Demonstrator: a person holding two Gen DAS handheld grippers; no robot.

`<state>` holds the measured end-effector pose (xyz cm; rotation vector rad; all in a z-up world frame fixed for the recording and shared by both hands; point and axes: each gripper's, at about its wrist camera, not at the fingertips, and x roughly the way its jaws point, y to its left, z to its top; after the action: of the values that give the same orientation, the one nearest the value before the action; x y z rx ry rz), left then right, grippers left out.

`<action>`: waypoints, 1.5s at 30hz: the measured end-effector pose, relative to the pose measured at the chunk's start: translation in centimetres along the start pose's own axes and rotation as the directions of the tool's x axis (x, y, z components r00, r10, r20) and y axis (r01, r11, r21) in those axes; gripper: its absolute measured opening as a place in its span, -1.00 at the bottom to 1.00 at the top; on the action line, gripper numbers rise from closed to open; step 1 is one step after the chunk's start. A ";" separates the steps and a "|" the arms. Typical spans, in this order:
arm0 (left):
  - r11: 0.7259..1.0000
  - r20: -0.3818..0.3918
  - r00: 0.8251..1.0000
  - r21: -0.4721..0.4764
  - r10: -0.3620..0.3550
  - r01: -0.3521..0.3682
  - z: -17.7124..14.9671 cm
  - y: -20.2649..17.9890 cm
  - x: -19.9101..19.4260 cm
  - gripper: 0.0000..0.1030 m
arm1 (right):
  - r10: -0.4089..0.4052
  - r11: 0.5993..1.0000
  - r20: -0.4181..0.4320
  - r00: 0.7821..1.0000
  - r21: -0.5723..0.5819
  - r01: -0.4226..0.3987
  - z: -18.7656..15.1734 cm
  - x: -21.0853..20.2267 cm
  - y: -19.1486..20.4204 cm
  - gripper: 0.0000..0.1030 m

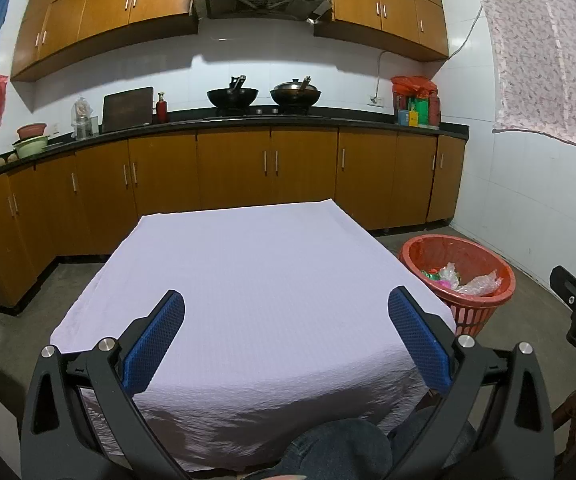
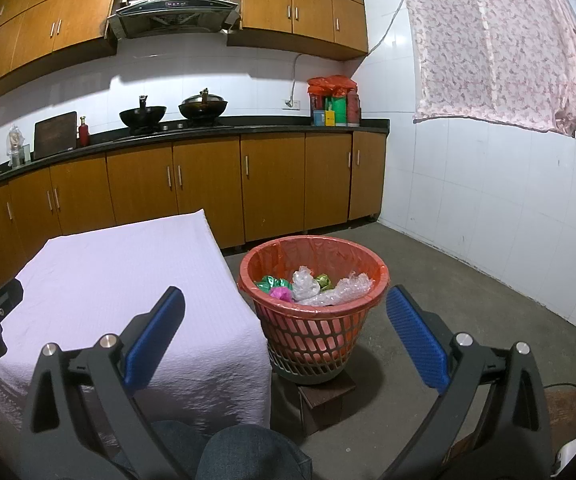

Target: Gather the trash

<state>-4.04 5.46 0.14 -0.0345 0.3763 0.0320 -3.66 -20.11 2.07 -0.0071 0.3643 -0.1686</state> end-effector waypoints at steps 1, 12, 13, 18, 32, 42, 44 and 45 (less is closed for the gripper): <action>1.000 0.000 1.000 0.000 0.000 0.000 0.0 0.0 0.0 0.96 | 0.000 1.000 0.000 1.000 0.002 0.000 -0.1 0.0 0.0 0.92; 1.000 -0.002 1.000 0.003 -0.010 0.010 0.1 0.0 0.2 0.96 | 0.001 1.000 0.000 1.000 0.001 -0.001 0.0 0.0 -0.2 0.92; 1.000 -0.002 1.000 0.004 -0.011 0.011 0.1 0.0 0.2 0.96 | 0.001 1.000 0.000 1.000 0.001 -0.001 0.0 0.0 -0.2 0.92; 1.000 -0.003 1.000 0.003 -0.011 0.011 0.1 -0.1 0.2 0.96 | 0.001 1.000 0.000 1.000 0.000 -0.001 0.0 0.0 -0.2 0.92; 1.000 -0.004 1.000 0.004 -0.011 0.011 0.0 -0.3 0.1 0.96 | 0.001 1.000 0.000 1.000 0.001 -0.001 0.0 0.0 -0.2 0.92; 1.000 -0.005 1.000 0.004 -0.011 0.011 0.0 -0.4 0.1 0.96 | 0.001 1.000 0.000 1.000 0.002 -0.001 0.0 0.0 -0.3 0.92; 1.000 -0.005 1.000 0.004 -0.011 0.011 0.0 -0.3 0.1 0.96 | 0.001 1.000 0.000 1.000 0.003 -0.001 0.0 0.0 -0.3 0.92; 1.000 -0.005 1.000 0.004 -0.011 0.011 0.0 -0.3 0.1 0.96 | 0.002 1.000 0.000 1.000 0.002 -0.002 0.0 0.0 -0.3 0.92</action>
<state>-3.95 5.12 0.17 -0.0325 0.3813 0.0205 -3.71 -20.40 2.08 -0.0047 0.3638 -0.1673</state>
